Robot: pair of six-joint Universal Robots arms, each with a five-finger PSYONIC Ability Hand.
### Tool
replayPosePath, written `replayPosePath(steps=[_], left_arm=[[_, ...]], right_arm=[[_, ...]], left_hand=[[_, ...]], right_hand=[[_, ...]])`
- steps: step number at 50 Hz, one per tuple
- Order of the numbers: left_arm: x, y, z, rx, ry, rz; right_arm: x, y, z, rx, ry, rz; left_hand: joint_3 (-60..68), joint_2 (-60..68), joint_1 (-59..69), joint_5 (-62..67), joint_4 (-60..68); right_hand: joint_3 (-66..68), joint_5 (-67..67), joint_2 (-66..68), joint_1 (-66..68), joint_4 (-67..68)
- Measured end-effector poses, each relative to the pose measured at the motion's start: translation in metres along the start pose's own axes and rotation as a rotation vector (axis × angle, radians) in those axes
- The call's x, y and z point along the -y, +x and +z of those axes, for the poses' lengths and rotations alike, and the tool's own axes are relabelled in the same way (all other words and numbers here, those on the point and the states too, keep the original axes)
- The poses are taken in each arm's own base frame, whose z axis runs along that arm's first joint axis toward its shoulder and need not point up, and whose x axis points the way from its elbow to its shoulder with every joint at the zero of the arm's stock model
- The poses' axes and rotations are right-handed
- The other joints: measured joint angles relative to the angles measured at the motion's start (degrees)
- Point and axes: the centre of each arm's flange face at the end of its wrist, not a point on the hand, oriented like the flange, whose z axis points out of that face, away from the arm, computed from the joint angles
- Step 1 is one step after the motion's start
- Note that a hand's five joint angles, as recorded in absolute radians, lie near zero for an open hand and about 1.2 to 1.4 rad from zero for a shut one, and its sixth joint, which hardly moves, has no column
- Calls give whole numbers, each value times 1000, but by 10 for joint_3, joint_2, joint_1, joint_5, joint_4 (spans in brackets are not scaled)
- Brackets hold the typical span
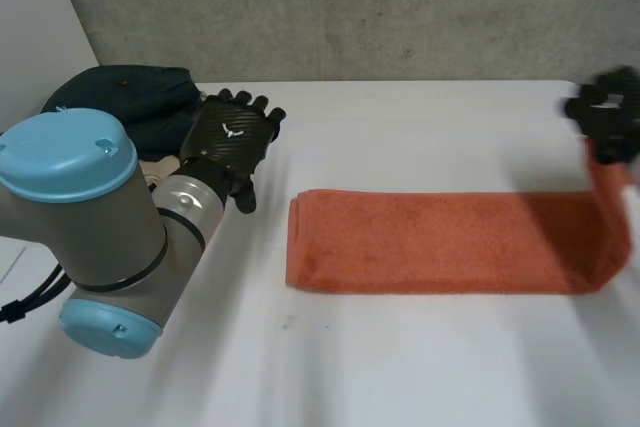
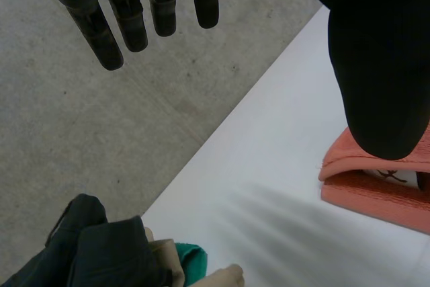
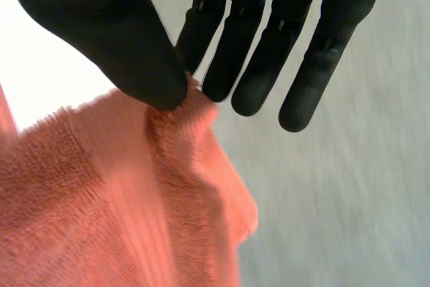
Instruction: Fold the laundry.
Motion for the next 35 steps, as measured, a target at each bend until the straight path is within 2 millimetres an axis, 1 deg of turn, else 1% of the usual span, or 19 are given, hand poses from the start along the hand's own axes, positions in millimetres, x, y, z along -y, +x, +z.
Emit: replayPosePath(steps=[1, 2, 5, 7, 8, 10, 12, 13, 15, 17, 19, 22, 23, 24, 25, 27, 29, 32, 35], left_arm=[[-1, 1, -1, -3, -4, -3], [-2, 1, -2, -4, -6, -4], [-5, 3, -4, -11, -16, -9], [-6, 4, -5, -14, -19, -10], [-7, 6, -6, -18, -23, -11], [-8, 7, -7, -20, -24, -11], [-9, 8, -7, -22, -25, -11], [-9, 8, -7, -23, -24, -11], [-9, 10, -7, -25, -22, -11], [-9, 11, -7, -28, -18, -10], [-7, 14, -7, -33, -12, -9], [-4, 18, -8, -45, 0, -8], [-3, 19, -8, -47, 4, -8], [-2, 20, -8, -48, 6, -8], [-1, 22, -9, -52, 14, -8], [1, 23, -9, -54, 21, -8], [3, 26, -9, -57, 33, -8], [4, 31, -9, -64, 44, -7], [4, 34, -10, -72, 48, -6]], right_arm=[[23, -17, -3, 44, 86, -3], [31, -24, -5, 60, 118, -5], [82, -79, -23, 204, 310, 0], [96, -101, -31, 264, 362, 6], [112, -137, -46, 366, 415, 21], [121, -165, -58, 450, 440, 32], [125, -191, -70, 527, 440, 43], [125, -202, -74, 558, 428, 47], [123, -213, -78, 577, 391, 53], [120, -216, -76, 560, 331, 62], [115, -210, -72, 521, 270, 78], [105, -192, -64, 449, 175, 121], [97, -178, -60, 410, 116, 157], [93, -173, -59, 396, 90, 174], [82, -158, -57, 365, 25, 220], [74, -147, -57, 348, -25, 257], [52, -130, -60, 334, -142, 330], [26, -117, -64, 323, -256, 375], [2, -106, -67, 302, -339, 370]], left_hand=[[0, 0, 0, 0, 0], [0, 0, 0, 0, 0], [0, 0, 0, 0, 0], [0, 0, 0, 0, 0], [0, 0, 0, 0, 0], [0, 0, 0, 0, 0], [0, 0, 0, 0, 0], [0, 0, 0, 0, 0], [0, 0, 0, 0, 0], [0, 0, 0, 0, 0], [0, 0, 0, 0, 0], [0, 0, 0, 0, 0], [0, 0, 0, 0, 0], [0, 0, 0, 0, 0], [0, 0, 0, 0, 0], [0, 0, 0, 0, 0], [0, 0, 0, 0, 0], [0, 0, 0, 0, 0], [0, 0, 0, 0, 0]], right_hand=[[0, 0, 0, 0, 0], [0, 0, 0, 0, 0], [0, 0, 0, 0, 0], [0, 0, 0, 0, 0], [0, 2, 0, 0, 0], [0, 2, 0, 0, 0], [-62, -48, -59, -30, -60], [-141, -130, -138, -103, -144], [-299, -293, -303, -266, -302], [-483, -473, -489, -451, -488], [-545, -533, -545, -503, -549], [-562, -544, -555, -506, -568], [-562, -544, -555, -506, -568], [-562, -544, -555, -506, -568], [-562, -544, -555, -506, -568], [-562, -544, -555, -506, -568], [-562, -544, -554, -506, -568], [-482, -474, -475, -437, -495], [-217, -203, -201, -162, -224]])
